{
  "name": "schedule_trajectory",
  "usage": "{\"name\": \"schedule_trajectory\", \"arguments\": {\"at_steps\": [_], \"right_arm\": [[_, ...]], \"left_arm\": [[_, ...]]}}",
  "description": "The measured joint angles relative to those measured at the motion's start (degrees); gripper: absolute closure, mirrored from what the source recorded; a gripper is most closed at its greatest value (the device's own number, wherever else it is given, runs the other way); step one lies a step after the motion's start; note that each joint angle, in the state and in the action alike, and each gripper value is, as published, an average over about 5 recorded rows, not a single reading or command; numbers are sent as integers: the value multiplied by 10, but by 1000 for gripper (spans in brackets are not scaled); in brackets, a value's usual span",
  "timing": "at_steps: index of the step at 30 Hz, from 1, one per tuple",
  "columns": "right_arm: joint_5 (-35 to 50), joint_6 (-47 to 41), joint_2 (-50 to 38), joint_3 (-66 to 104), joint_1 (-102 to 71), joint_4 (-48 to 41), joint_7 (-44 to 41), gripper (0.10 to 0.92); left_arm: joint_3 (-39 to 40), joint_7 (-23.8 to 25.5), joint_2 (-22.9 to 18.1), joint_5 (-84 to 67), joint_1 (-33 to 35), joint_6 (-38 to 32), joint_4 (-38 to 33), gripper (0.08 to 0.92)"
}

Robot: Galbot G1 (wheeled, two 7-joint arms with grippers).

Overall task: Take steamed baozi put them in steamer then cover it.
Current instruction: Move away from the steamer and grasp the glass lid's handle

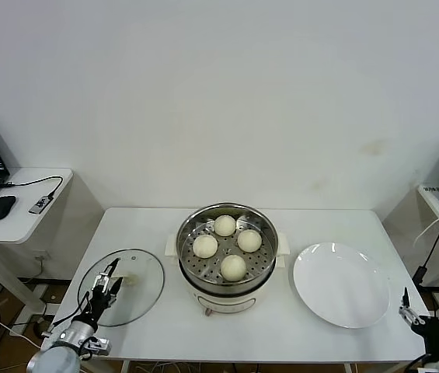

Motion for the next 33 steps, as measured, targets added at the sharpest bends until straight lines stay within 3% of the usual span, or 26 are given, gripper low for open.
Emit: {"name": "schedule_trajectory", "arguments": {"at_steps": [23, 26, 33], "right_arm": [[-14, 1, 7, -6, 1, -10, 0, 203], [-15, 2, 8, -7, 2, -11, -1, 203], [-17, 2, 8, -9, 3, -14, -1, 203]], "left_arm": [[16, 19, 1, 13, -59, 7, 53, 179], [18, 22, -1, 12, -64, 8, 60, 225], [19, 26, -4, 8, -70, 8, 70, 424]]}}
